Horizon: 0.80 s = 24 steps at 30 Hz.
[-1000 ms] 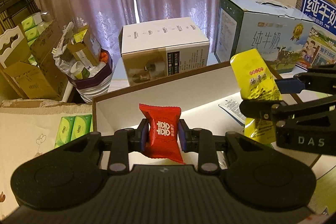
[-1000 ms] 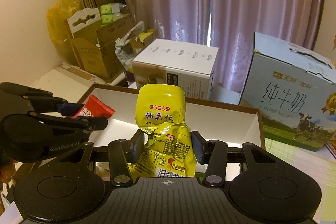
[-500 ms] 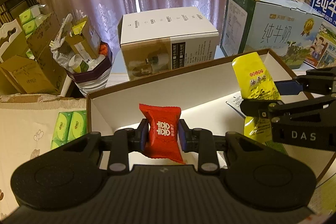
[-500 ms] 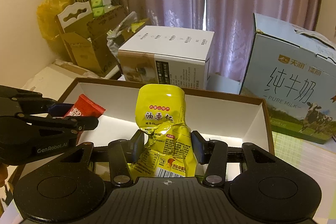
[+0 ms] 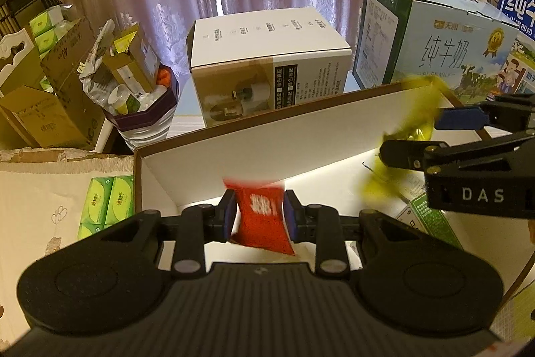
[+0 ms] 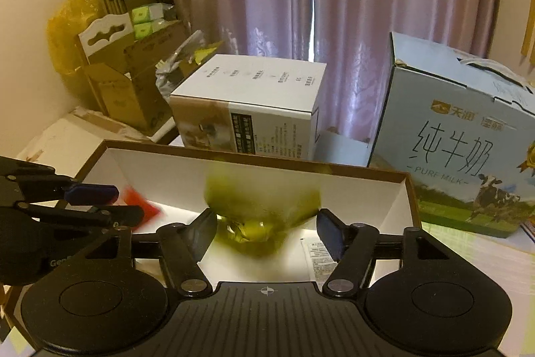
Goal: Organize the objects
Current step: 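Open both grippers over the box, dropping the red and yellow packets inside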
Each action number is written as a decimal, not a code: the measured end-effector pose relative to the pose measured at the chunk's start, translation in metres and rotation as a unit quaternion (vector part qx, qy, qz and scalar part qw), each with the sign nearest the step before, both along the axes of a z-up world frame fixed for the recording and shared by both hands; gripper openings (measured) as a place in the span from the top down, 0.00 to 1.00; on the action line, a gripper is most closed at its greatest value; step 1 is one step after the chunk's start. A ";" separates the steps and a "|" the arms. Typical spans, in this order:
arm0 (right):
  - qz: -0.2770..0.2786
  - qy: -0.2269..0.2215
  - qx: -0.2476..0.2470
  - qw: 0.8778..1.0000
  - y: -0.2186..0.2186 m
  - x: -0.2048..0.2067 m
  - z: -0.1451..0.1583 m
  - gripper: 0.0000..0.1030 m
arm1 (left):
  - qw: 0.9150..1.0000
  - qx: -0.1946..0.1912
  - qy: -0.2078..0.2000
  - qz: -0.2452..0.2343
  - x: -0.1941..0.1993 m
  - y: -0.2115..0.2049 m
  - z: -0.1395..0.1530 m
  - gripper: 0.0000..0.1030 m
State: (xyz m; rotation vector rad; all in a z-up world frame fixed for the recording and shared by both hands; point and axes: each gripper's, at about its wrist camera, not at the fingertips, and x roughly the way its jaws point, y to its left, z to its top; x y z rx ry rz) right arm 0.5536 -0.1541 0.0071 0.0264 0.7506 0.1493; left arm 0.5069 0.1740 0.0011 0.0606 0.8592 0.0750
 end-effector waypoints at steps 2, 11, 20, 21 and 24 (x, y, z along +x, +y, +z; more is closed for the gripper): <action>-0.002 -0.001 0.003 1.000 -0.003 -0.002 0.000 0.39 | 1.000 0.000 -0.001 -0.001 0.000 0.000 0.001 0.75; -0.010 0.006 0.008 1.000 -0.011 -0.008 0.000 0.39 | 1.000 0.002 -0.002 0.000 0.000 0.000 0.001 0.75; -0.015 0.016 0.022 1.000 -0.017 -0.015 -0.003 0.39 | 1.000 -0.001 -0.002 0.003 -0.004 0.001 0.000 0.74; -0.014 0.016 0.023 0.999 -0.018 -0.017 -0.003 0.39 | 1.000 -0.002 -0.002 0.004 -0.004 0.001 0.000 0.72; -0.015 0.016 0.027 0.999 -0.017 -0.021 -0.002 0.39 | 1.000 -0.003 -0.005 0.006 -0.008 0.001 0.002 0.64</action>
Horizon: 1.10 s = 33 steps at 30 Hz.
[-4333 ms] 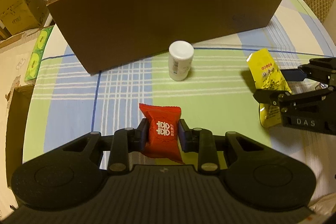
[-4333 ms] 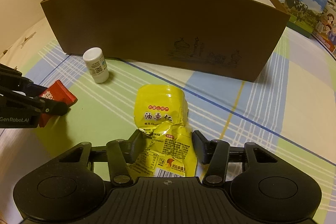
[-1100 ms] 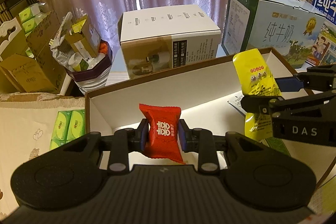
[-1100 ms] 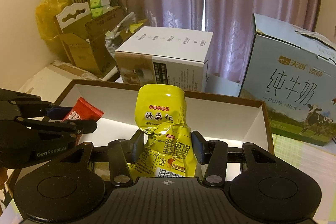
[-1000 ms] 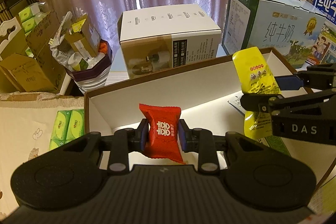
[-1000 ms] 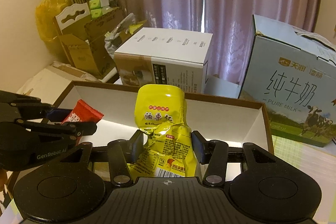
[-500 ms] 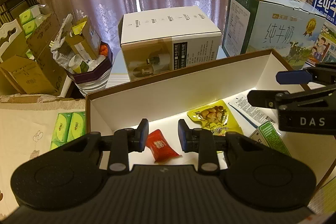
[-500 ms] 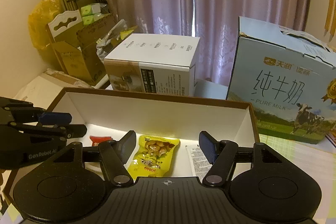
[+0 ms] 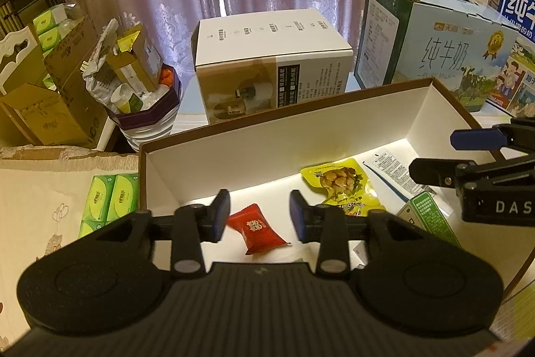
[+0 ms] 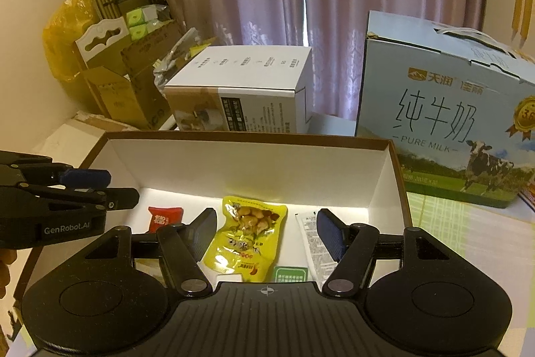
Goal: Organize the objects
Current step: 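Open both grippers over the box, dropping the red and yellow packets inside, then withdraw both tools from the box toward the remaining table items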
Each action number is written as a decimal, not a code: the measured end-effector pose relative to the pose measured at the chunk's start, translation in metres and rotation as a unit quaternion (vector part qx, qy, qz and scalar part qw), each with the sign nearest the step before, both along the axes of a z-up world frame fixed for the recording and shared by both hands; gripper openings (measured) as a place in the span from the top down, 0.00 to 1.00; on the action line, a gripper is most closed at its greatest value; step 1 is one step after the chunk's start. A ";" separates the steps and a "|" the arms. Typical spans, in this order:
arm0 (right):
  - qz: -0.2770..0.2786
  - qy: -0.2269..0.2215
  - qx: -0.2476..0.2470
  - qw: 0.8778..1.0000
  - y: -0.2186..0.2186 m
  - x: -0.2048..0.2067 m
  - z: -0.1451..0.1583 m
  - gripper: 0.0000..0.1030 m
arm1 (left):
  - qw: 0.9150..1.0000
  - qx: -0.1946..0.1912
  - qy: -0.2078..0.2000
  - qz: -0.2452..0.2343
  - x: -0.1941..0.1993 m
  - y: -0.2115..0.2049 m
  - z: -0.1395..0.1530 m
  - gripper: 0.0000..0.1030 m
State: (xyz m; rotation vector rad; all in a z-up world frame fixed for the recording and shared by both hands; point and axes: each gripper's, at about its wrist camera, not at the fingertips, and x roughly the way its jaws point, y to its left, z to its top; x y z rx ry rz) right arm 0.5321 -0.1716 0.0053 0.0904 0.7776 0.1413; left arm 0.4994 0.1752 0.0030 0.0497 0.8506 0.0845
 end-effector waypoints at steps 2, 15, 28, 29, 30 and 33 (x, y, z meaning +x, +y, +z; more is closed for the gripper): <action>0.001 0.002 0.004 1.000 -0.001 -0.004 0.001 0.39 | 1.000 0.000 -0.003 0.000 -0.003 -0.001 0.002 0.58; -0.004 -0.014 0.041 0.999 -0.005 -0.042 0.018 0.33 | 0.999 0.001 -0.034 -0.005 -0.026 -0.010 0.026 0.19; -0.030 -0.028 0.069 0.997 -0.009 -0.096 0.048 0.23 | 0.997 -0.001 -0.073 -0.013 -0.071 -0.024 0.063 0.07; -0.033 -0.029 0.071 0.996 -0.010 -0.101 0.050 0.23 | 0.997 -0.001 -0.077 -0.013 -0.076 -0.025 0.066 0.07; -0.037 -0.031 0.073 0.996 -0.011 -0.106 0.052 0.23 | 0.997 0.000 -0.081 -0.014 -0.081 -0.026 0.070 0.06; -0.046 -0.034 0.079 0.995 -0.015 -0.119 0.057 0.23 | 0.996 -0.004 -0.090 -0.014 -0.097 -0.027 0.077 0.06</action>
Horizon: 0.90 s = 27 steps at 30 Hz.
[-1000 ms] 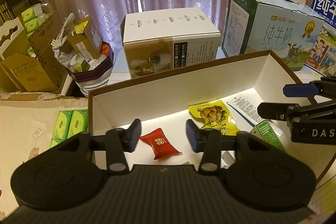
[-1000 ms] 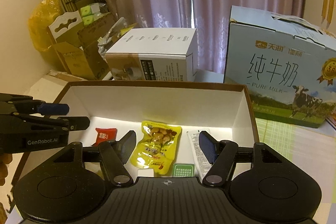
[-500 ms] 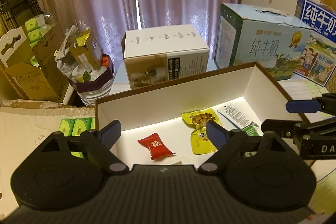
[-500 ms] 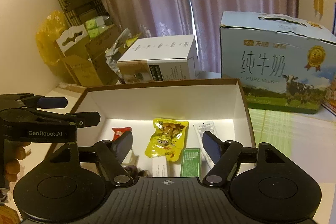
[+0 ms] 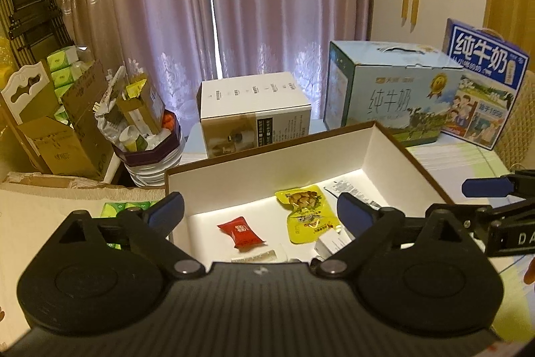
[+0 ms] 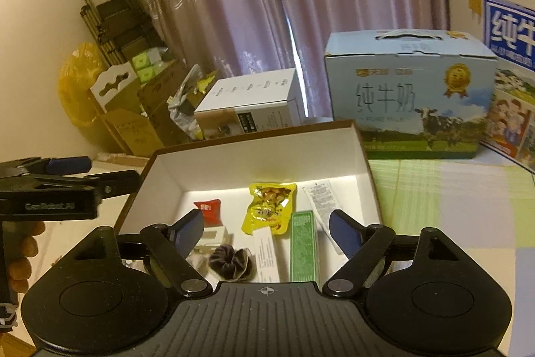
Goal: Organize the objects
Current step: 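Withdraw both tools from the box toward the remaining table items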
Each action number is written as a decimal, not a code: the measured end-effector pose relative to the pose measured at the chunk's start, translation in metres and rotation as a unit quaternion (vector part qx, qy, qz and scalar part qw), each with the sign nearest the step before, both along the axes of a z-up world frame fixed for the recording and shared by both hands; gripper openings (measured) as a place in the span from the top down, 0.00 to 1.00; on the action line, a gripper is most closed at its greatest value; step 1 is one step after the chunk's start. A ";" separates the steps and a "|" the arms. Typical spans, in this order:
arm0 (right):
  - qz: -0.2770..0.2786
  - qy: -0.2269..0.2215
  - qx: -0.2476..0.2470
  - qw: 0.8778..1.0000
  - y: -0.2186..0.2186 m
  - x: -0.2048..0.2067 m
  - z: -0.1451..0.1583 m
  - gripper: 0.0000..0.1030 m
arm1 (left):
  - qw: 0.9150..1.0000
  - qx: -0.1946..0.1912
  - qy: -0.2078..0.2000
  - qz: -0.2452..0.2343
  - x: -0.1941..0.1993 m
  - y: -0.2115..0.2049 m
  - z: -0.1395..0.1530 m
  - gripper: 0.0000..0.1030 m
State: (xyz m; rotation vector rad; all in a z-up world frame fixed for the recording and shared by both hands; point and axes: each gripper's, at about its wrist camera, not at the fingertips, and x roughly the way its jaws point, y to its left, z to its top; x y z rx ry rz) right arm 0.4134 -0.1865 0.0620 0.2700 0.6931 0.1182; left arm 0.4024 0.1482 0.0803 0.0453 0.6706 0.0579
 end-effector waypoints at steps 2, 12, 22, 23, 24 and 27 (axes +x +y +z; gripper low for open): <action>-0.003 0.001 0.006 1.000 -0.002 -0.011 0.002 0.23 | 1.000 -0.004 -0.005 -0.001 -0.011 -0.001 0.003 0.06; -0.005 0.000 -0.018 1.000 -0.002 -0.063 0.003 0.23 | 1.000 -0.025 -0.002 0.000 -0.065 -0.010 0.003 0.05; -0.007 0.028 -0.036 0.999 0.003 -0.110 -0.015 0.23 | 0.998 -0.048 0.028 -0.003 -0.110 -0.023 -0.018 0.05; -0.008 0.032 -0.036 0.999 0.003 -0.114 -0.017 0.23 | 0.998 -0.049 0.033 -0.003 -0.113 -0.024 -0.021 0.05; -0.010 0.037 -0.036 0.999 0.002 -0.117 -0.020 0.23 | 0.998 -0.050 0.039 -0.002 -0.117 -0.026 -0.025 0.05; -0.015 0.050 -0.036 0.998 0.000 -0.129 -0.028 0.23 | 0.997 -0.051 0.054 -0.004 -0.126 -0.030 -0.034 0.05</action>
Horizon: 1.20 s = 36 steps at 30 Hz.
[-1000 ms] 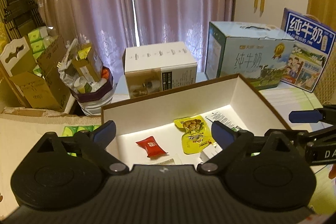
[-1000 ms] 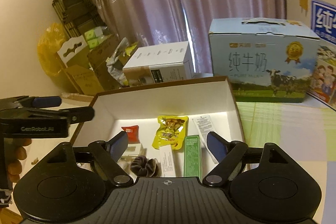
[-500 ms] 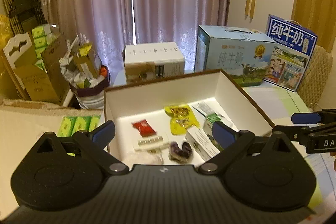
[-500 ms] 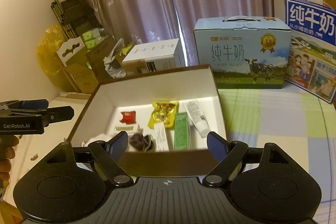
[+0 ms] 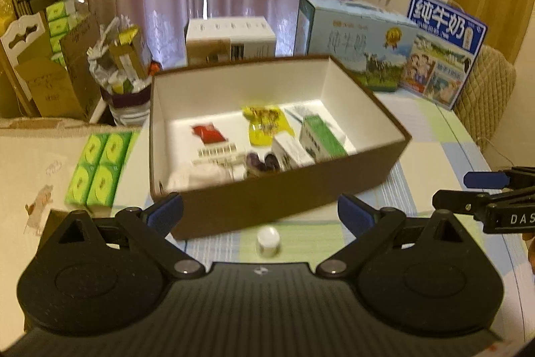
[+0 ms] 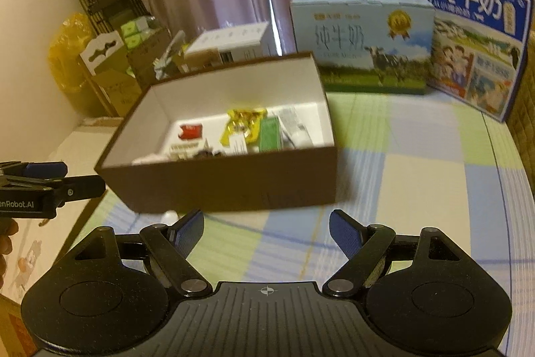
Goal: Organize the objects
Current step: 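Withdraw both tools from the box toward the remaining table items, then grasp the blue-and-white floss case with the right gripper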
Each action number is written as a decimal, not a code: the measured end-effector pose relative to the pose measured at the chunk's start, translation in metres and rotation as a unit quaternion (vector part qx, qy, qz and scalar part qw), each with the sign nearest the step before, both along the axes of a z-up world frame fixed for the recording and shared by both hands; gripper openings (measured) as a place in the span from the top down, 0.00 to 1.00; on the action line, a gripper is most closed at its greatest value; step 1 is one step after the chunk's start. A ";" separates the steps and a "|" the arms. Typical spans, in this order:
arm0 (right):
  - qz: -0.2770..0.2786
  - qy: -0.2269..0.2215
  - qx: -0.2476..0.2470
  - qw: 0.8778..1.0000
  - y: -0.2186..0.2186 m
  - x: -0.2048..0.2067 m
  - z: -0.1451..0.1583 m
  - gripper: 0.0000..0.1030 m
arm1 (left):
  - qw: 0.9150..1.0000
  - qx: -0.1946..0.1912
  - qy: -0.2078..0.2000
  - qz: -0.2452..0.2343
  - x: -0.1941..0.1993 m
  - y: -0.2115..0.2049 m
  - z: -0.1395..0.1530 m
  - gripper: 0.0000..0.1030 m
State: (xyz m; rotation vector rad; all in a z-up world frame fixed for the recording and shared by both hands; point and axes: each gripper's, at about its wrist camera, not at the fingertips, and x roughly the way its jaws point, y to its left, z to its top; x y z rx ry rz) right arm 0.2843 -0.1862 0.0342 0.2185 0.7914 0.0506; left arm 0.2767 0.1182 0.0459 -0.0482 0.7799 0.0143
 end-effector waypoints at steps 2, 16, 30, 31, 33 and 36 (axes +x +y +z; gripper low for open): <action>-0.005 0.010 -0.001 1.000 -0.002 -0.008 -0.006 0.23 | 1.000 0.003 0.009 0.000 -0.005 -0.004 -0.007 0.05; -0.008 0.056 -0.021 0.998 0.000 -0.046 -0.030 0.23 | 0.998 0.002 0.054 -0.014 -0.032 -0.024 -0.036 0.05; -0.003 0.097 -0.039 0.994 0.002 -0.071 -0.062 0.23 | 0.995 -0.004 0.094 -0.029 -0.049 -0.039 -0.065 0.05; -0.005 0.101 -0.040 0.994 0.002 -0.072 -0.064 0.23 | 0.995 -0.004 0.096 -0.029 -0.049 -0.039 -0.066 0.05; -0.009 0.107 -0.042 0.993 0.001 -0.074 -0.069 0.23 | 0.995 -0.005 0.099 -0.028 -0.051 -0.039 -0.068 0.05; -0.013 0.112 -0.050 0.992 -0.001 -0.077 -0.074 0.23 | 0.994 -0.006 0.104 -0.028 -0.052 -0.041 -0.072 0.05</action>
